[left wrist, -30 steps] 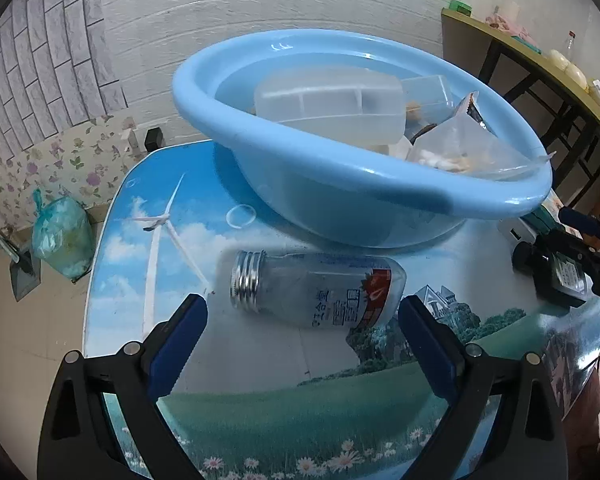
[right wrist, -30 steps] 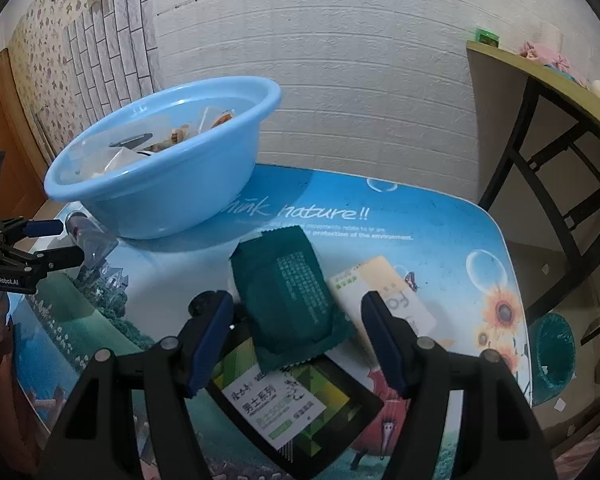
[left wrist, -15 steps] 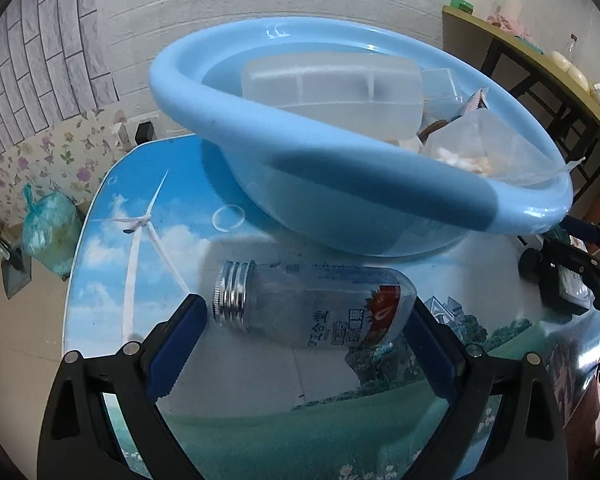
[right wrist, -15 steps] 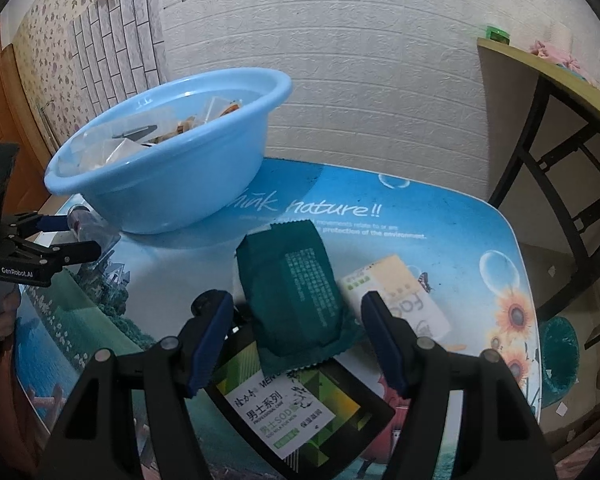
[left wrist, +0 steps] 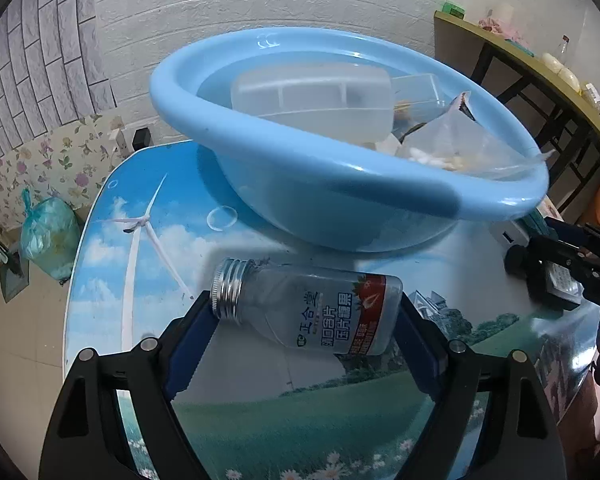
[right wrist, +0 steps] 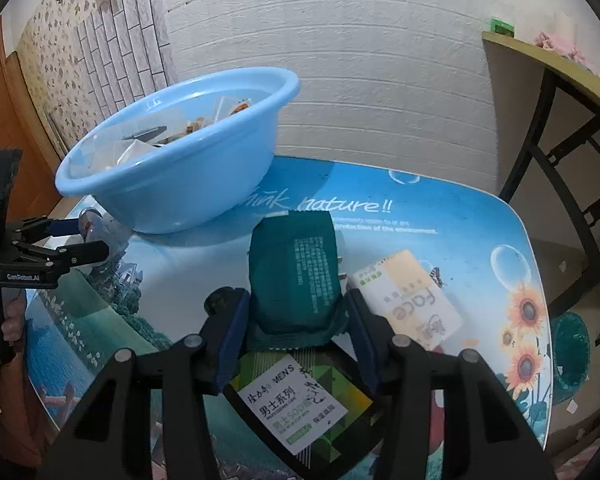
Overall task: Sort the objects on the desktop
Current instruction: 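Grasp the silver-capped glass bottle with the left tool while the right tool grasps the dark green pouch, then lift the glass bottle slightly with the left tool while the right tool lifts the green pouch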
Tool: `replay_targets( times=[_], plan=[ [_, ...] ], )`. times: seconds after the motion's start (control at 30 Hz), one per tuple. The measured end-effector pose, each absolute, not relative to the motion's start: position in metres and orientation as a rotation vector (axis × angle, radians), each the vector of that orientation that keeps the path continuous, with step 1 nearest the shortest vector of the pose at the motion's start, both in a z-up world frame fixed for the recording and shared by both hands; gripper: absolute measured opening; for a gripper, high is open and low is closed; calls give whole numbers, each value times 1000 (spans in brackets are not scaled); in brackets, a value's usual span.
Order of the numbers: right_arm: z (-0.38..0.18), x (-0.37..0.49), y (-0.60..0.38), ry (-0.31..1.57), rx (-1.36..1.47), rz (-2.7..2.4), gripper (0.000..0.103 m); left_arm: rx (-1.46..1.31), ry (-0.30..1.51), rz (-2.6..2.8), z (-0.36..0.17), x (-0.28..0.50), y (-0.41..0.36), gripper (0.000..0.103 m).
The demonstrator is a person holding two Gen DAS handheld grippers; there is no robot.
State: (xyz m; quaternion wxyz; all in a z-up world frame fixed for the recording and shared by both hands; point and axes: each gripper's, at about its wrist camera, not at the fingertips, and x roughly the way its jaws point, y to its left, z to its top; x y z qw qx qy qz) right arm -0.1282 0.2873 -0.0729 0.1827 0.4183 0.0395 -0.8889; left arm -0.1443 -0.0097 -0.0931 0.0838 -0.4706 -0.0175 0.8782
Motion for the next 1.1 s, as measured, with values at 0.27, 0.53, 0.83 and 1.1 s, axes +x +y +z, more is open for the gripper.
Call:
replay_targets(
  times=[0.27,0.53,0.83,1.1],
  plan=[
    [-67,-111,289,97,1179,-2512,45,-1418,-46,2603,-92,-128,-4,85],
    [-61,-91,300,67,1194,-2536,45,-1399,-63,2614,-83,-104,-1,85],
    [-56,-67,316,44,1198,-2589,45,-1410,-63,2668,-80,-77,0,85],
    [-62,-56,320,38,1222,-2614,45,-1431,-111,2702,-89,-60,0,85]
  ],
)
